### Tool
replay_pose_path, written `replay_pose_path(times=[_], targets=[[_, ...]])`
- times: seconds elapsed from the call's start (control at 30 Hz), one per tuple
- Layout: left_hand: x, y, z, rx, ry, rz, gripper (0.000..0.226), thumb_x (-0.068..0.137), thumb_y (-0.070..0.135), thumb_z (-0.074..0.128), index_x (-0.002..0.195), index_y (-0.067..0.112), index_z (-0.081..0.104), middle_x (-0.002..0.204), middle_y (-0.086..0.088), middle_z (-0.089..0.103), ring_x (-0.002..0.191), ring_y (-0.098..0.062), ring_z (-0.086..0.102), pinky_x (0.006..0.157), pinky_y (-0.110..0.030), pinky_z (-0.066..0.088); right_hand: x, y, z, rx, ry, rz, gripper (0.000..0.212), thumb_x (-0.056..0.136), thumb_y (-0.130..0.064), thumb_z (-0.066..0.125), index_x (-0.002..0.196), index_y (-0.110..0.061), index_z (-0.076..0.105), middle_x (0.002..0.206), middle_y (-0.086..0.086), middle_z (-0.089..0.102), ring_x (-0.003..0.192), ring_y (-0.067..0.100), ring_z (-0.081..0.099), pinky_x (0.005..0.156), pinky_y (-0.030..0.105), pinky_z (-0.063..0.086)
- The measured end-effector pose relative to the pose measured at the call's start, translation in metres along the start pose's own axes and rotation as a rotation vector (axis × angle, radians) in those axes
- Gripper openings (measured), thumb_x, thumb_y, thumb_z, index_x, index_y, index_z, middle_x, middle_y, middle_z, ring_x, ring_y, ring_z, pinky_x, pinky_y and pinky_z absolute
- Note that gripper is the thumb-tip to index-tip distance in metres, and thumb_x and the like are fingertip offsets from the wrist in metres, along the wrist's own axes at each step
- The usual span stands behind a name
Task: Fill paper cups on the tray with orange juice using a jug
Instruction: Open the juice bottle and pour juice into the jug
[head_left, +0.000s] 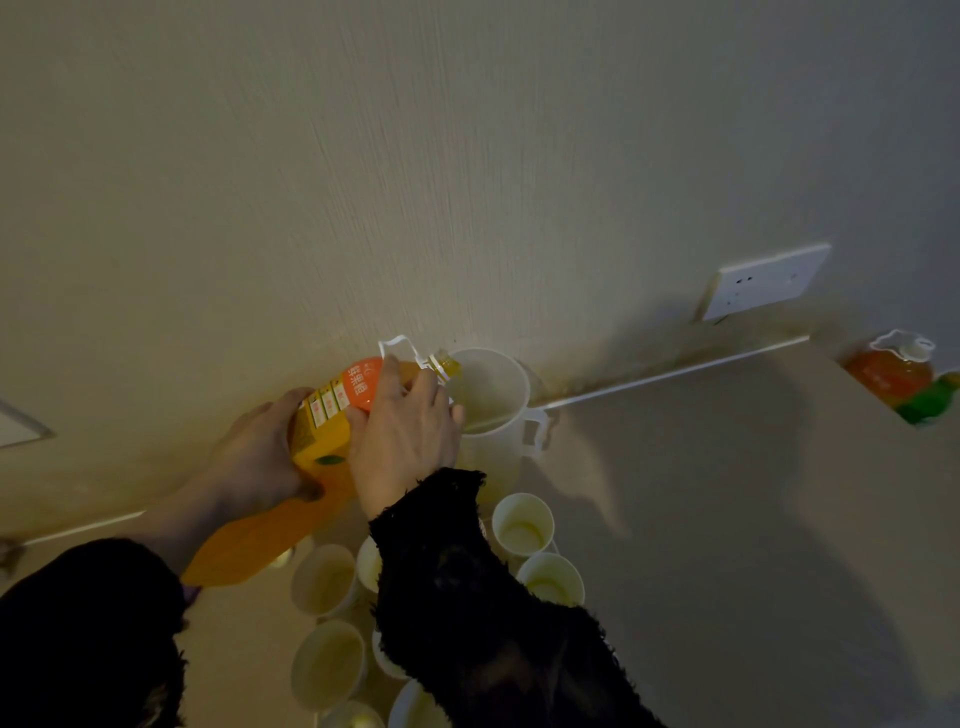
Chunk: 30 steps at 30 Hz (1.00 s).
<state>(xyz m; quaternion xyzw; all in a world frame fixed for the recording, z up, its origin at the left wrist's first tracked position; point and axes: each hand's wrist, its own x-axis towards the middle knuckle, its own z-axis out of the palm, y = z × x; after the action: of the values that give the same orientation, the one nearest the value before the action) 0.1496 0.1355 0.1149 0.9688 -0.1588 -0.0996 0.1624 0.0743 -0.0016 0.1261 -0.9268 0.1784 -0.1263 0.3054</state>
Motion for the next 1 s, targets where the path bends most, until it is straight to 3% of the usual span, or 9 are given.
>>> replay_pose_path(times=[1.0], targets=[[-0.0014, 0.0024, -0.0027, -0.01, -0.033, 0.002, 0.114, 0.041, 0.014, 0.094, 0.14, 0.017, 0.036, 0.12, -0.01, 0.056, 0.108, -0.03, 0.053, 0.092, -0.041, 0.047, -0.0015, -0.0003, -0.003, 0.016, -0.019, 0.015, 0.062, 0.094, -0.042, 0.05, 0.146, -0.018, 0.025, 0.133, 0.013, 0.043, 0.123, 0.029, 0.041, 0.102, 0.04, 0.028]])
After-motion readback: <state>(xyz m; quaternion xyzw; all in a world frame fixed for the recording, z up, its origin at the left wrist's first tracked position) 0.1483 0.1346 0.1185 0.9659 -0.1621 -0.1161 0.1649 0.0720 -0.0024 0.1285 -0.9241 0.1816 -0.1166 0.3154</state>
